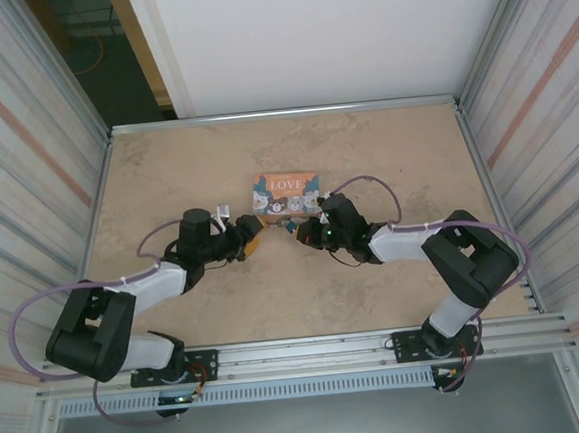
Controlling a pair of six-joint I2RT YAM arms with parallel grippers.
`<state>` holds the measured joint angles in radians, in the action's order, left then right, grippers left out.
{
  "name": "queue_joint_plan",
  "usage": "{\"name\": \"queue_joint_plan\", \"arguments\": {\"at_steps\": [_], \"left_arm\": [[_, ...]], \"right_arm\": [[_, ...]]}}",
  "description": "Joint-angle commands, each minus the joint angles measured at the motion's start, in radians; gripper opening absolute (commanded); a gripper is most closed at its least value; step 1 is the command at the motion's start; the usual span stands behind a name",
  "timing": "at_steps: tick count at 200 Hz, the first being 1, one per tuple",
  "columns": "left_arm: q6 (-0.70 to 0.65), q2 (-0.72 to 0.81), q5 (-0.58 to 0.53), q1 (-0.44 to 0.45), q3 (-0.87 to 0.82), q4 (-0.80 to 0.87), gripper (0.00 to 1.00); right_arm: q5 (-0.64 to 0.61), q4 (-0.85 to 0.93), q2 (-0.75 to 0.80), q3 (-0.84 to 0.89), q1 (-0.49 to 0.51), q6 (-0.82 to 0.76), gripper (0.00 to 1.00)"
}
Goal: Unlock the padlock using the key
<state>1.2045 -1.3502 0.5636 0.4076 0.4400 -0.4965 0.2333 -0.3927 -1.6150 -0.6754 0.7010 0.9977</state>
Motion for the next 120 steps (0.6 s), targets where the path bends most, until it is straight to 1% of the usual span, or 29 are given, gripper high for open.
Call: {"name": "queue_joint_plan", "arguments": {"at_steps": [1,30,50,67,97,120], "left_arm": [[0.066,-0.013,0.0,0.005,-0.024,-0.108,0.63],[0.111,-0.071,0.019,0.013,-0.018,-0.186,0.6],[0.144,-0.119,0.031,0.023,-0.004,-0.24,0.56],[0.162,-0.155,0.033,0.032,0.015,-0.267,0.55],[0.189,-0.207,-0.007,0.058,0.026,-0.298,0.53],[0.249,-0.261,-0.057,0.083,0.012,-0.393,0.52]], "right_arm": [[-0.004,-0.025,0.044,0.007,0.005,0.045,0.0],[-0.006,-0.026,0.046,0.003,0.007,0.05,0.0],[-0.006,-0.028,0.044,0.001,0.008,0.05,0.0],[-0.008,-0.027,0.044,0.002,0.007,0.05,0.0],[-0.006,-0.027,0.042,-0.002,0.008,0.049,0.0],[-0.003,-0.021,0.042,-0.005,0.007,0.045,0.0]]}}
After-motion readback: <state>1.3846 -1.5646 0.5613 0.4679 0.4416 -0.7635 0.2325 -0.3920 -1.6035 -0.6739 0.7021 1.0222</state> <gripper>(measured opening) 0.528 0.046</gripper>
